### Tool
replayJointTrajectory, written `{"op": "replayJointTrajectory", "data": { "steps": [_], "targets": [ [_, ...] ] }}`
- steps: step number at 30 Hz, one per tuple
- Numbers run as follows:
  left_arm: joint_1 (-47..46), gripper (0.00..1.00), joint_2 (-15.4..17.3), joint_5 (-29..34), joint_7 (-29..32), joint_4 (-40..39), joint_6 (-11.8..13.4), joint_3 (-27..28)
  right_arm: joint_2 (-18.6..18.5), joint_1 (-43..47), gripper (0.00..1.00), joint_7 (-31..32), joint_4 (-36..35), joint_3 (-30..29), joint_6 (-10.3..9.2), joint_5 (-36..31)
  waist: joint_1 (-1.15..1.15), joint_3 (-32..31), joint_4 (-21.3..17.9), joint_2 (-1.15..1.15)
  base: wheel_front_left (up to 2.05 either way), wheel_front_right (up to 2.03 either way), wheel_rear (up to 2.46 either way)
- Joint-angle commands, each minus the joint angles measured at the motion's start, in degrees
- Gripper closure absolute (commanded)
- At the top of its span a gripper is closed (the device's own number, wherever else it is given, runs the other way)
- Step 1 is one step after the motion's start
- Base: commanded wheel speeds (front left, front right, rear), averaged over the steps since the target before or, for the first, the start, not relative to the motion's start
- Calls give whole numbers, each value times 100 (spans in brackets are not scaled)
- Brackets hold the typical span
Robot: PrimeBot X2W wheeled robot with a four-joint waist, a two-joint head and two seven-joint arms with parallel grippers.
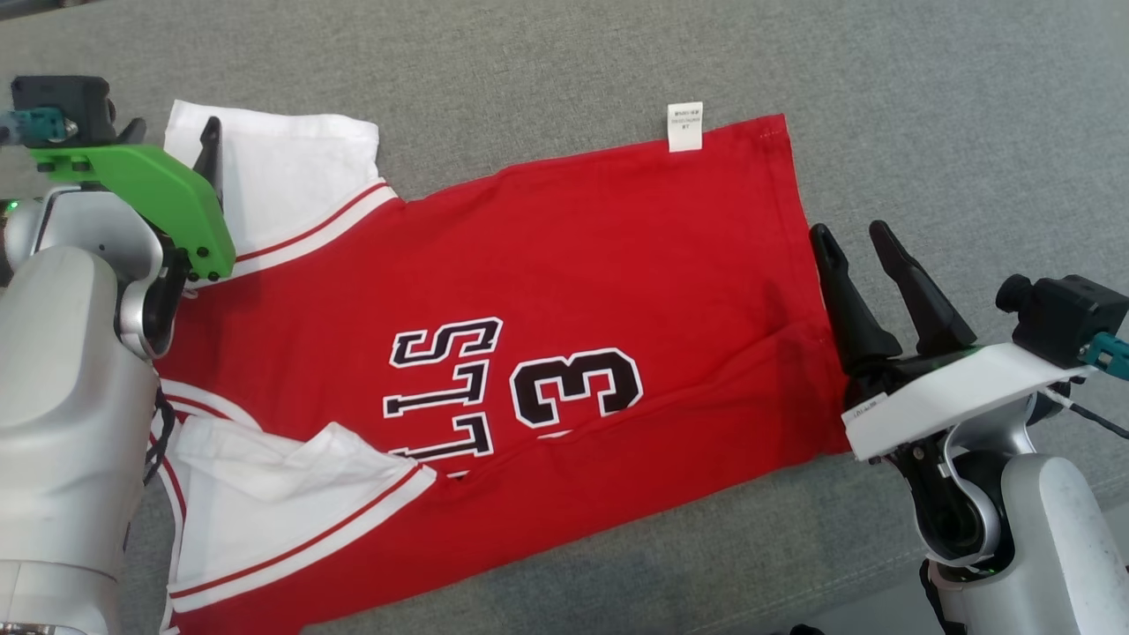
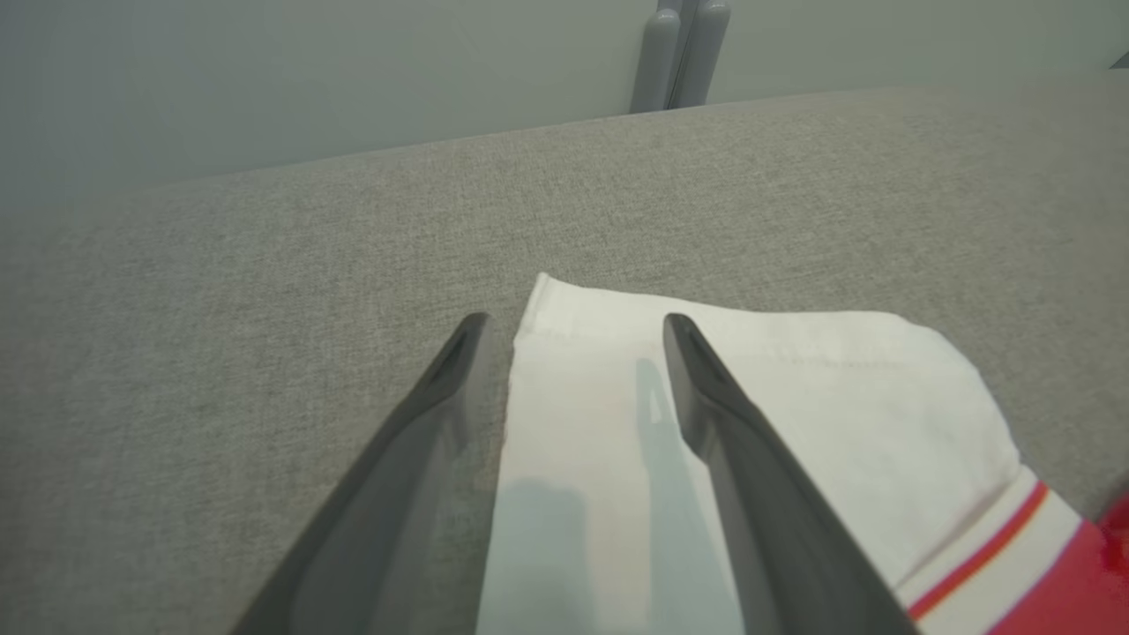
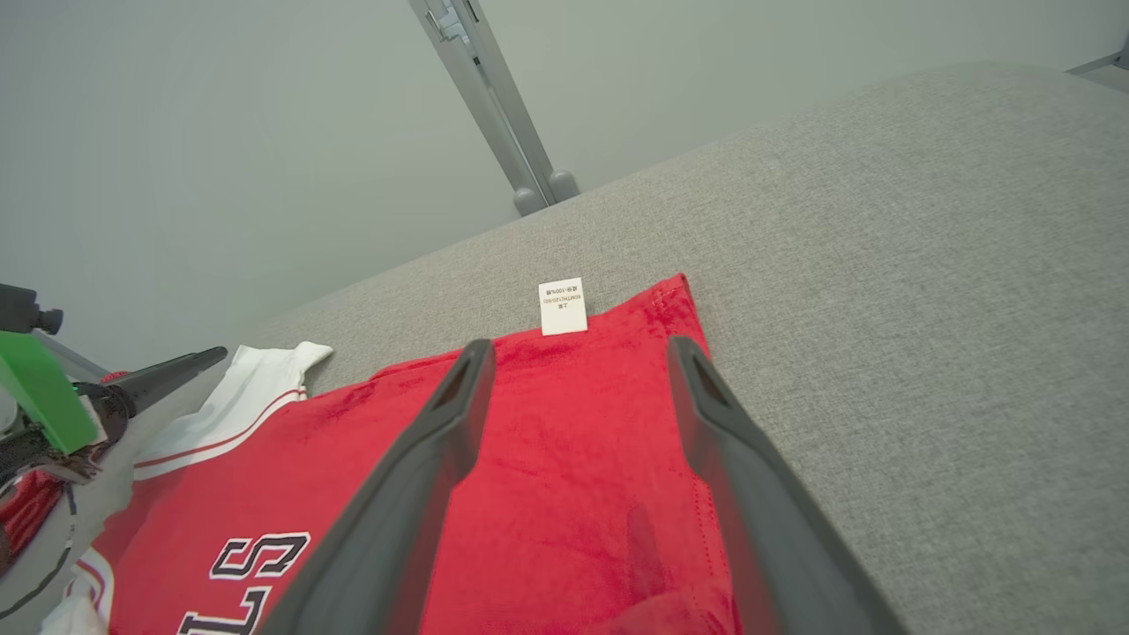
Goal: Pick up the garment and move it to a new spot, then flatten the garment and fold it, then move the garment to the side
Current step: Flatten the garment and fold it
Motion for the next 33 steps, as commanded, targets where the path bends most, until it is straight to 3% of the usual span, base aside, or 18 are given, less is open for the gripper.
{"op": "replayJointTrajectory", "data": {
  "steps": [1, 12, 13, 15, 16, 17, 19, 28, 33],
  "targets": [
    [-143, 0, 60, 74, -33, 75, 41, -10, -17, -56, 0, -8, -54, 18, 0, 44, 0, 196, -132, 34, 0, 0, 0],
    [-613, 0, 74, 160, 213, 976, 9, -197, -16, -47, 0, -11, -190, 109, 0, 45, 0, 303, -182, 34, 0, 0, 0],
    [-636, 4, 62, 160, 260, 1034, -11, -229, -17, -53, 0, -4, -200, 112, 0, 46, 0, 300, -181, 34, 0, 0, 0],
    [-678, 52, 45, 177, 304, 1138, -49, -274, -17, -69, 0, 2, -225, 117, 0, 45, 0, 295, -179, 34, 0, 0, 0],
    [-697, 63, 41, 187, 316, 1186, -46, -293, -17, -76, 0, 2, -236, 119, 0, 48, 0, 291, -179, 34, 0, 0, 0],
    [-710, 83, 42, 209, 339, 1228, -46, -318, -16, -83, 0, 0, -244, 126, 0, 51, 0, 286, -178, 34, 0, 0, 0],
    [-734, 100, 28, 214, 320, 1304, -47, -353, -17, -93, 0, 4, -256, 138, 0, 53, 0, 270, -175, 34, 0, 0, 0],
    [-824, 100, -140, 171, -63, 1374, -175, -439, -26, -238, 0, 138, -170, -15, 0, -185, 0, 68, -2, 34, 0, 0, 0],
    [-776, 100, -293, 96, -393, 1155, -342, -523, -307, -556, 0, 392, 179, -323, 0, -461, 0, -106, 278, 34, 0, 0, 0]
  ]
}}
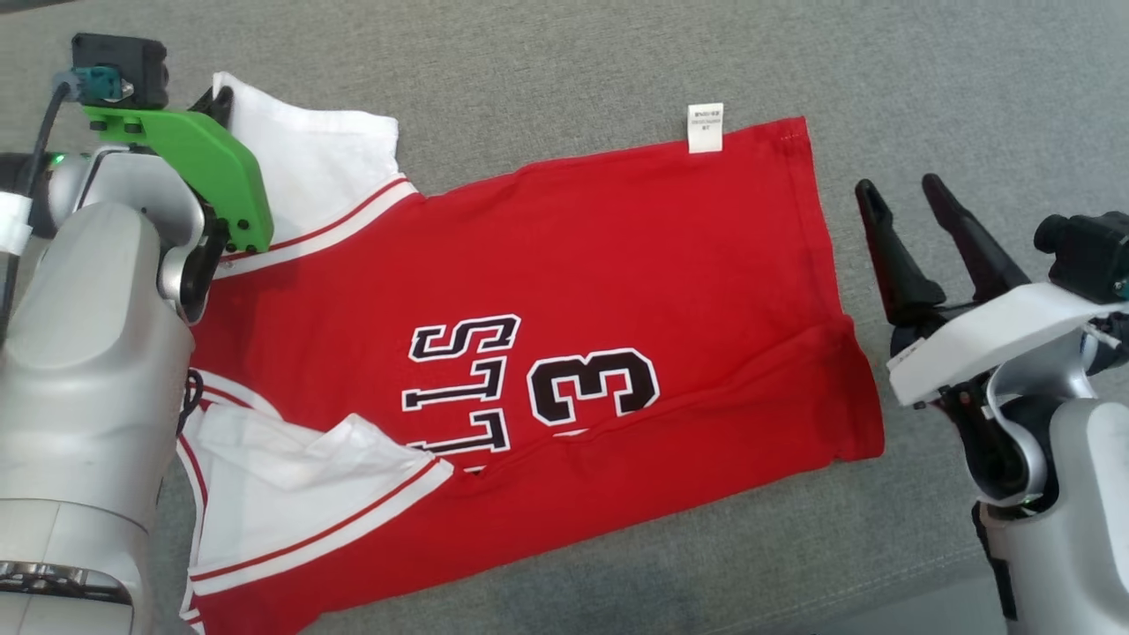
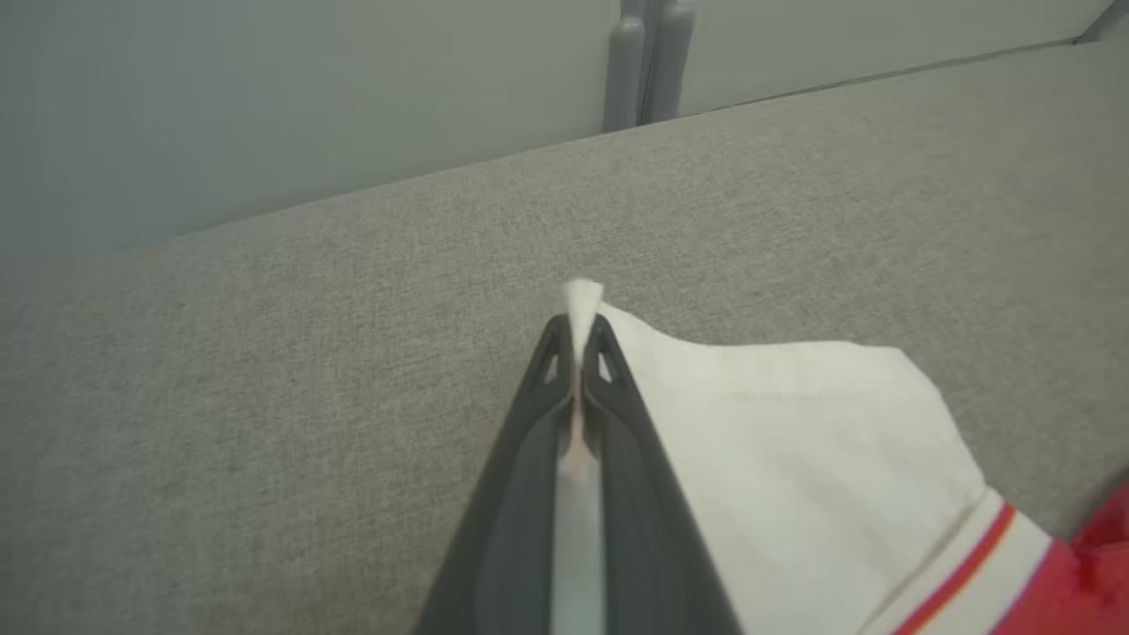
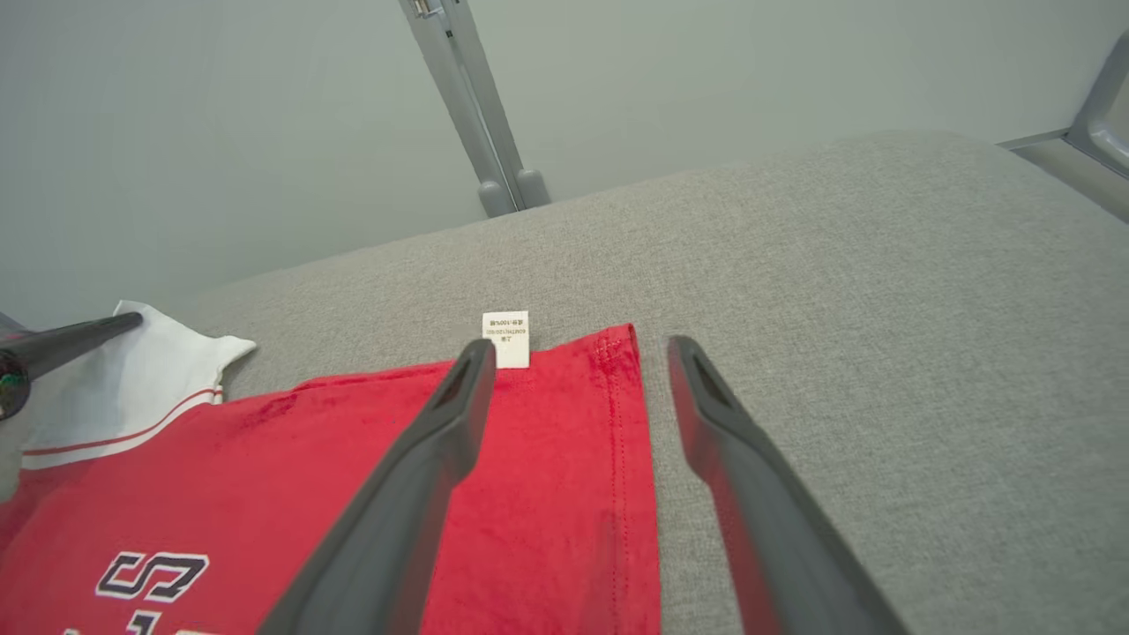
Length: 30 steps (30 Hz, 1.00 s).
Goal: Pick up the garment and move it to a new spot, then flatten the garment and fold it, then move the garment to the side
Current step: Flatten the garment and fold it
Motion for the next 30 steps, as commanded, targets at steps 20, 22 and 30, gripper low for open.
{"op": "replayJointTrajectory", "data": {
  "steps": [20, 22, 30],
  "targets": [
    [1533, 100, -61, -418, -400, -2558, 84, -246, -887, -2086, 0, 733, 3452, -263, 0, -387, 0, -166, 1182, 34, 0, 0, 0],
    [1612, 100, -43, -422, -336, -2730, 140, -264, -934, -2208, 0, 751, 3753, -237, 0, -424, 0, -159, 1214, 34, 0, 0, 0],
    [1781, 100, 30, -456, -157, -3160, 268, -299, -1008, -2512, 0, 657, 4474, -59, 0, -388, 0, -167, 1254, 34, 0, 0, 0]
  ]
}}
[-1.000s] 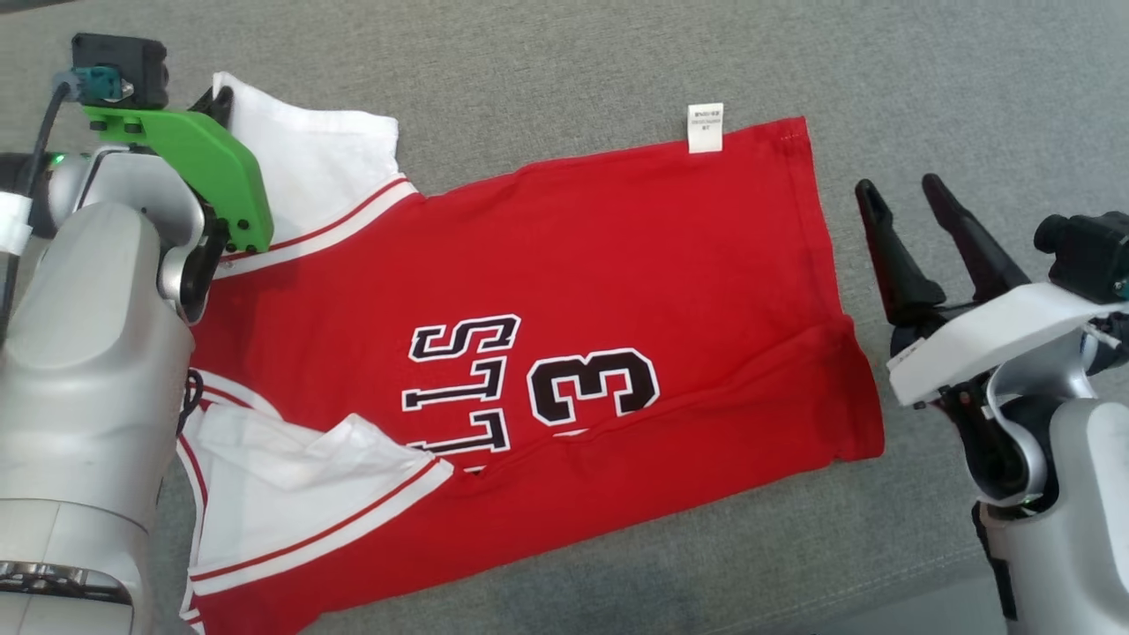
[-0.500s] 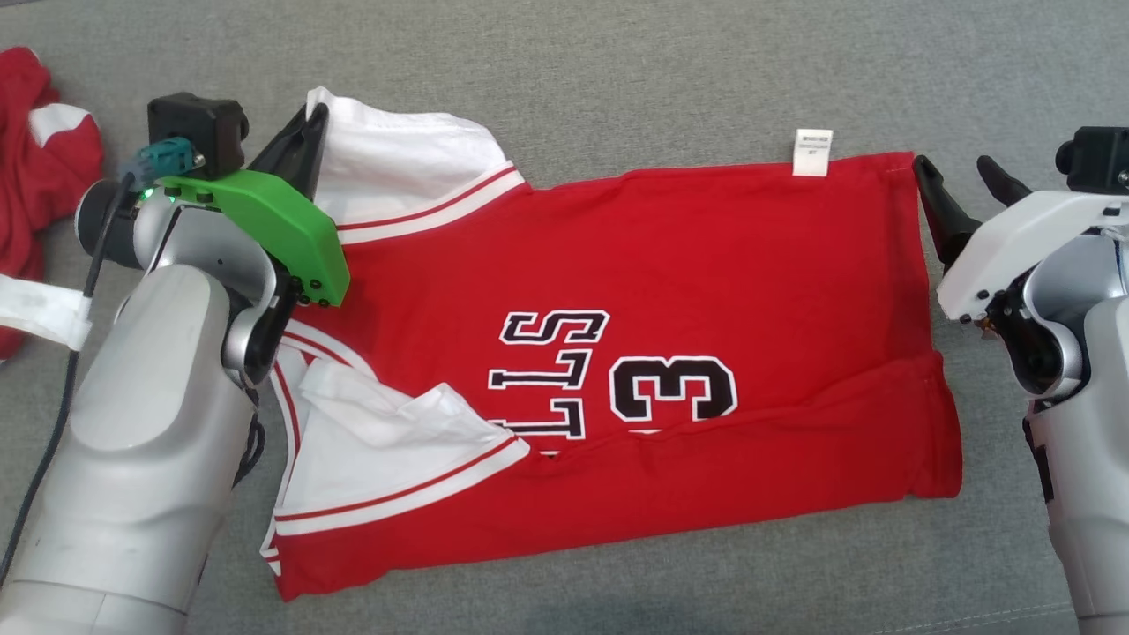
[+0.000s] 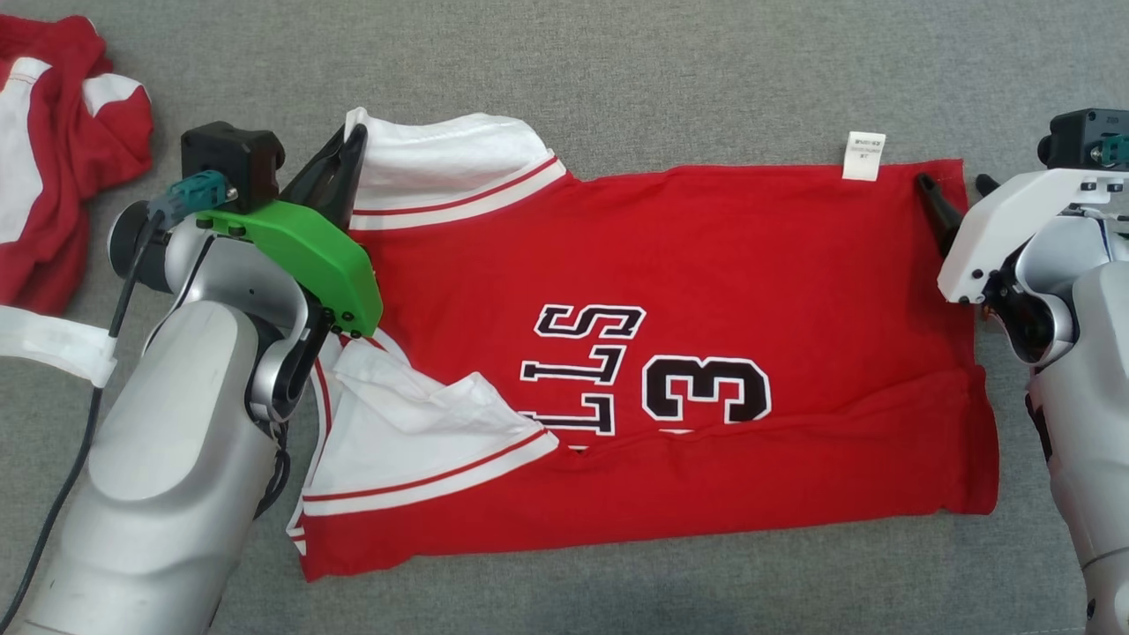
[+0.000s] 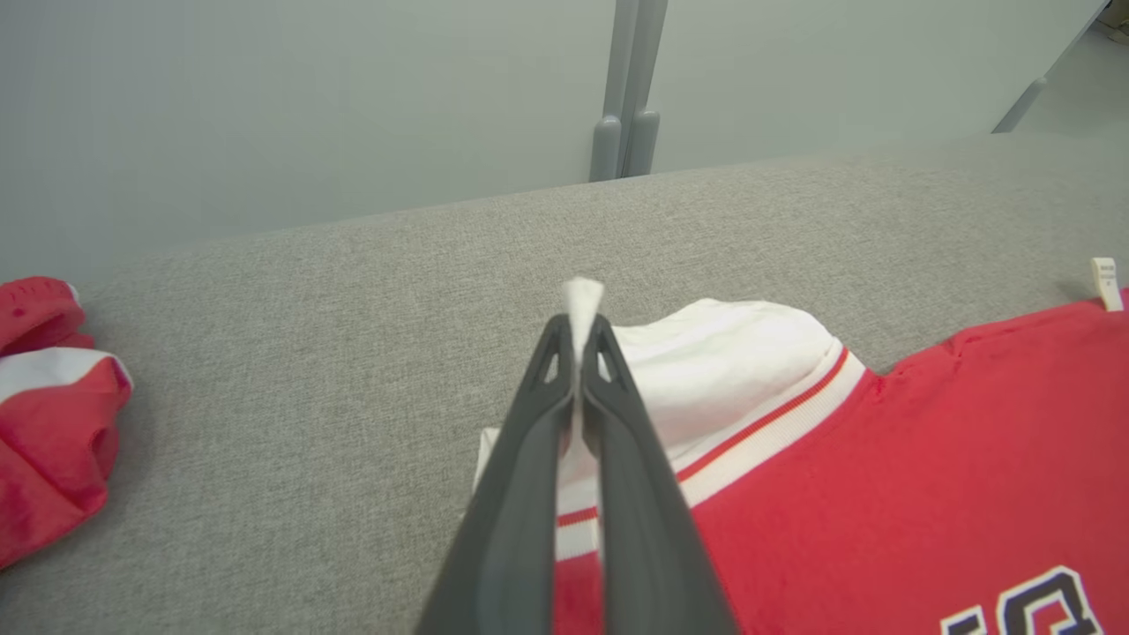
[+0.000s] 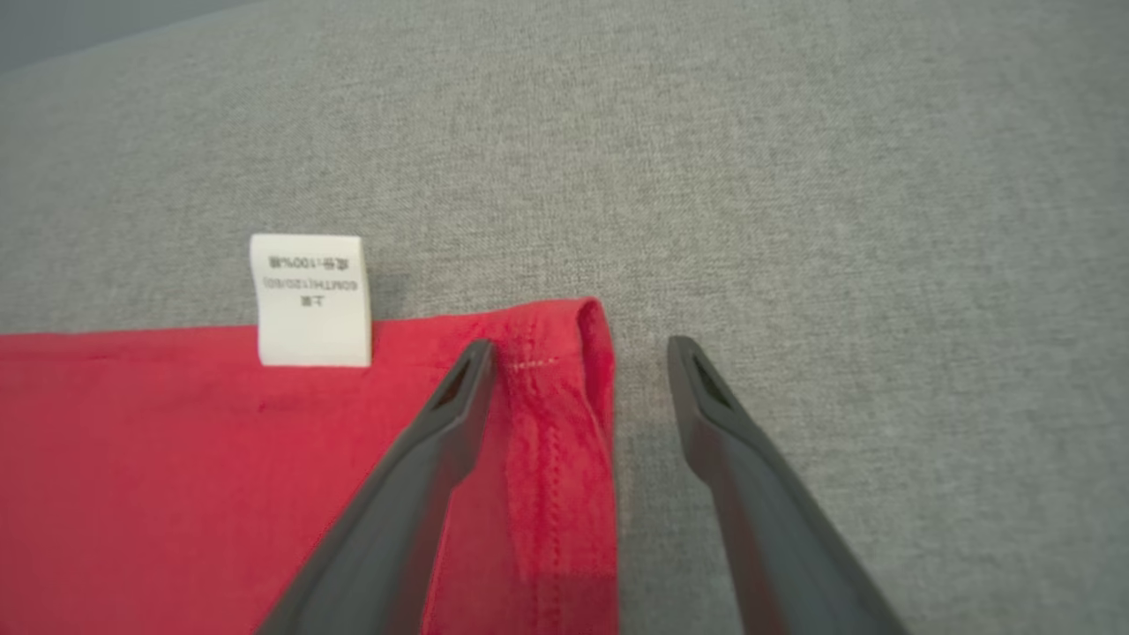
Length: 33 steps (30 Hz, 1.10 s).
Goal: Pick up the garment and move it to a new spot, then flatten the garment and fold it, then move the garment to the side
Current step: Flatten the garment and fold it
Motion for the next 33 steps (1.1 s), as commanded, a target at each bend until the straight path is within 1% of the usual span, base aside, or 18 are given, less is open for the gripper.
{"op": "replayJointTrajectory", "data": {
  "steps": [1, 2, 3, 4, 5, 6, 7, 8, 10, 12, 17, 21, 24, 27, 33],
  "targets": [
    [84, 100, 62, -56, 39, -69, 54, 7, -37, -90, 0, -93, 117, 67, 0, 40, 0, 8, 2, 34, 0, 0, 0],
    [92, 100, 78, -60, 61, -110, 60, 10, -41, -130, 4, -120, 177, 106, 0, 53, 0, 20, 3, 34, 0, 0, 0],
    [97, 100, 92, -61, 68, -140, 77, 14, -45, -164, 14, -152, 239, 148, 0, 73, 0, 35, 2, 34, 0, 0, 0],
    [105, 100, 100, -64, 73, -164, 92, 16, -50, -189, 31, -176, 312, 194, 0, 96, 0, 48, 3, 34, 0, 0, 0],
    [111, 100, 108, -70, 81, -189, 98, 20, -58, -219, 52, -206, 378, 229, 0, 108, 0, 60, 4, 34, 0, 0, 0],
    [120, 100, 113, -76, 85, -211, 99, 22, -66, -257, 61, -240, 435, 262, 0, 125, 0, 70, 5, 34, 0, 0, 0],
    [120, 100, 113, -76, 85, -211, 99, 22, -66, -257, 61, -240, 435, 262, 0, 125, 0, 70, 5, 34, 0, 0, 0],
    [131, 100, 115, -80, 86, -230, 109, 19, -66, -302, 67, -286, 479, 308, 0, 155, 0, 77, 9, 34, 0, 0, 0],
    [155, 100, 121, -85, 81, -256, 121, 11, -78, -361, 82, -363, 553, 432, 0, 213, 0, 78, 17, 34, 0, 0, 0],
    [172, 100, 130, -100, 63, -282, 127, 10, -139, -412, 100, -473, 617, 506, 0, 234, 0, 68, 20, 34, 0, 0, 0],
    [384, 100, 213, -148, -71, -423, 157, 60, -154, -455, 100, -827, 731, 665, 0, 371, 0, -52, -9, 34, 0, 0, 0],
    [715, 100, 283, -216, -215, -710, 220, 133, -191, -207, 100, -1086, 501, 929, 0, 640, 0, -202, -30, 34, 0, 0, 0],
    [1082, 100, 355, -295, -318, -1024, 319, 217, -254, 92, 100, -1263, 146, 1140, 0, 913, 0, -333, -51, 34, 0, 0, 0],
    [1503, 100, 461, -332, -404, -1414, 474, 302, -344, 499, 100, -1426, -302, 1276, 0, 1202, 0, -474, -60, 34, 0, 0, 0],
    [2454, 100, 575, -408, -518, -2300, 822, 419, -520, 1393, 100, -1655, -1312, 1282, 0, 1596, 0, -690, -54, 34, 0, 0, 0]
  ]
}}
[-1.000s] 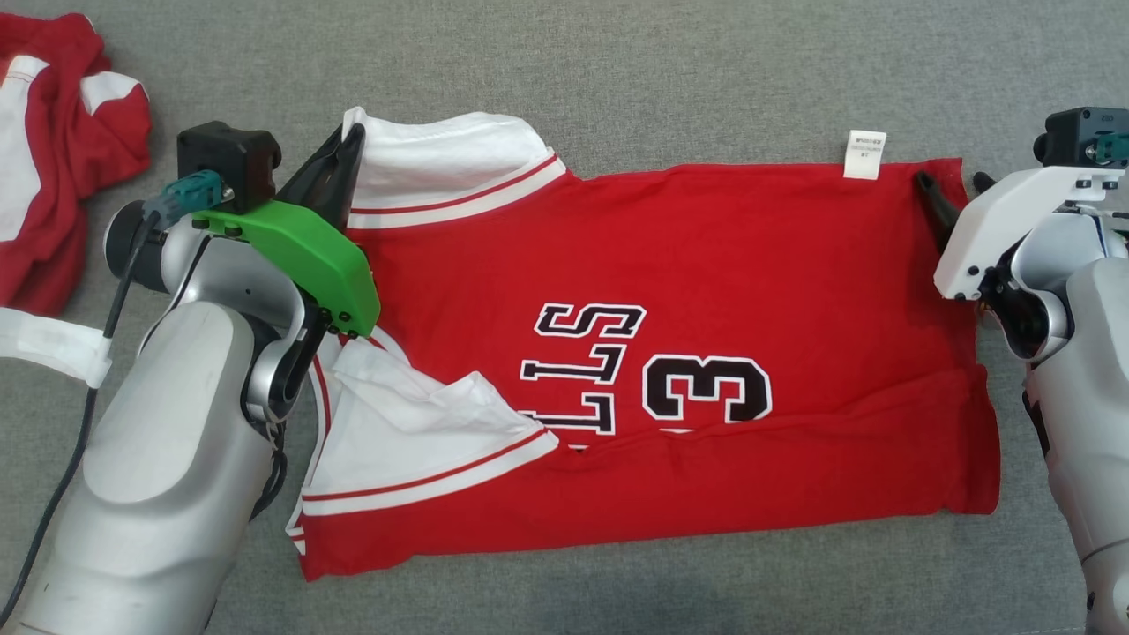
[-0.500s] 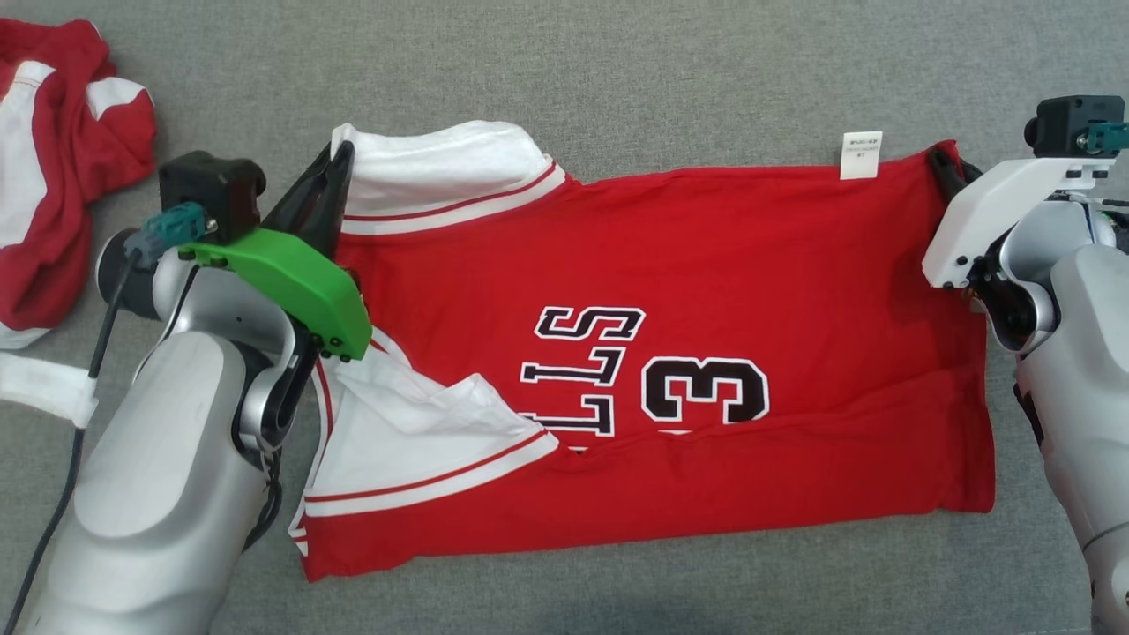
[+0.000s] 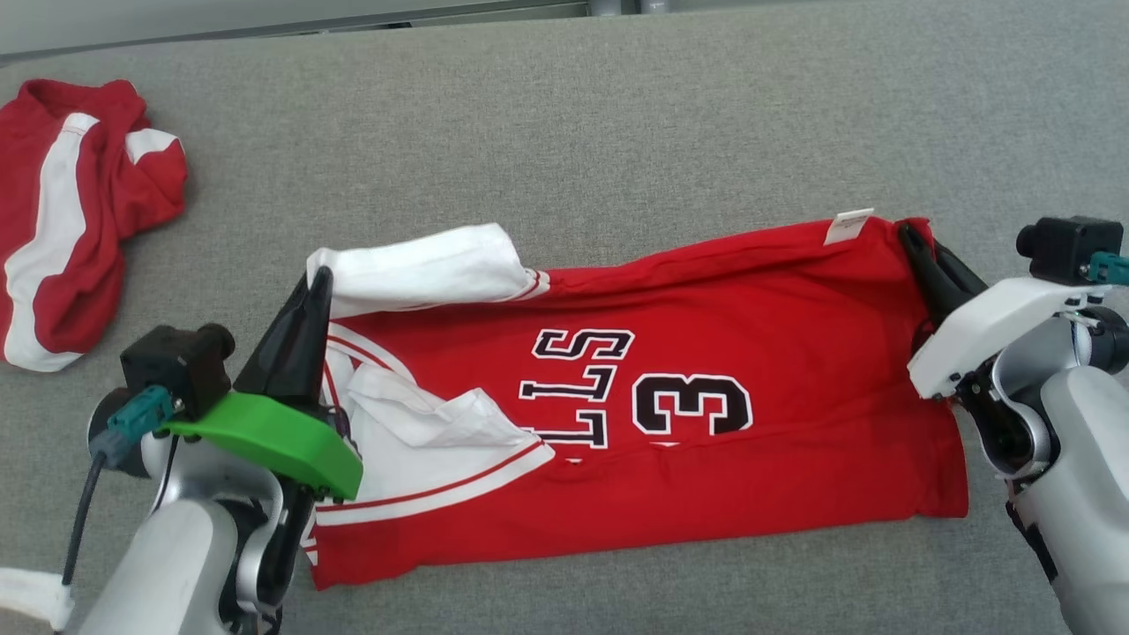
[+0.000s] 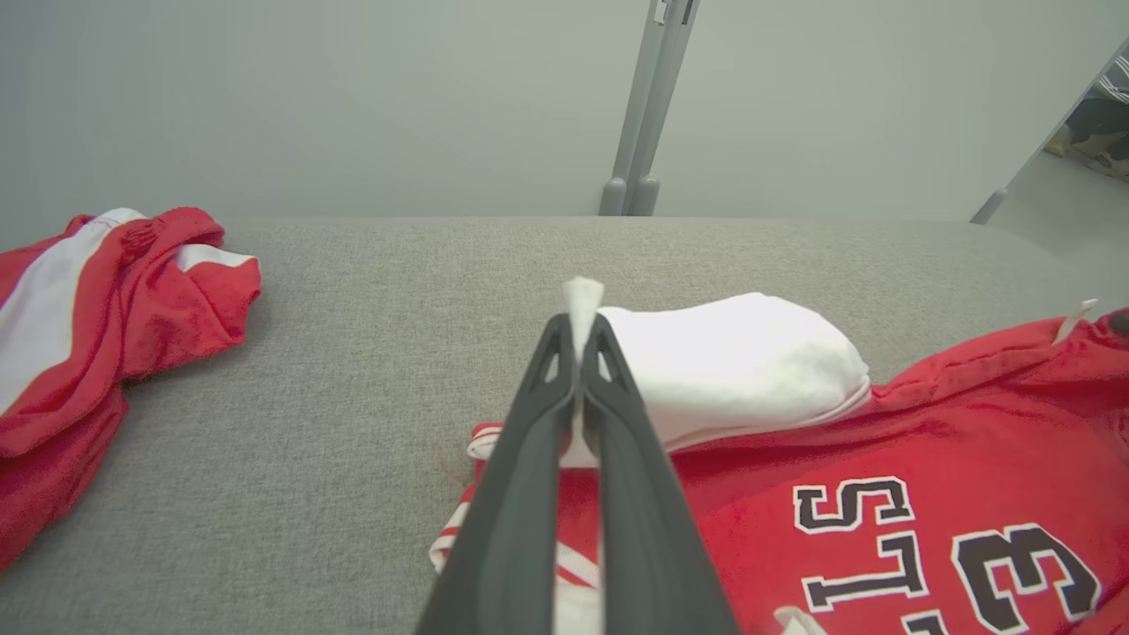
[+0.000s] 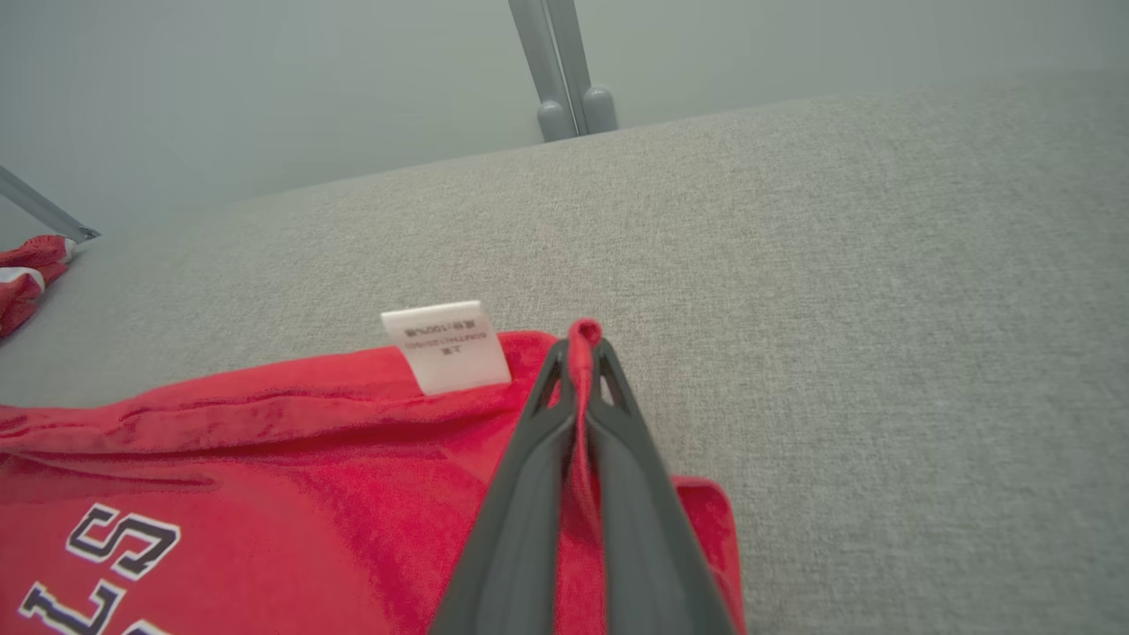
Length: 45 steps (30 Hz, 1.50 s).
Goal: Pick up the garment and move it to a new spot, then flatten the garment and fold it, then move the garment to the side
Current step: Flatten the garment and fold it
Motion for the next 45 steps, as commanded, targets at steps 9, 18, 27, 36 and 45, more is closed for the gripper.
{"op": "replayJointTrajectory", "data": {
  "steps": [9, 18, 27, 36, 45],
  "targets": [
    [1174, 100, 23, -114, -90, -806, 458, 24, 17, 1176, 100, -202, -1057, -318, 0, -23, 0, -214, 63, 34, 0, 0, 0],
    [1910, 100, 26, -231, -124, -791, 659, 12, 338, 1952, 100, -100, -1417, -590, 0, -118, 0, -522, 46, 34, 0, 0, 0],
    [2254, 100, -72, -461, -116, -535, 616, -42, 456, 2429, 100, -124, -1481, -700, 0, -313, 0, -746, 0, 34, 0, 0, 0],
    [2266, 100, -240, -689, -231, -72, 496, -43, 552, 2528, 56, -245, -1306, -651, 0, -368, 0, -793, -23, 34, 0, 0, 0],
    [2426, 0, -264, -838, -424, -184, 542, 108, 604, 2823, 0, -547, -1413, -788, 0, -260, 0, -818, -42, 34, 0, 0, 0]
  ]
}}
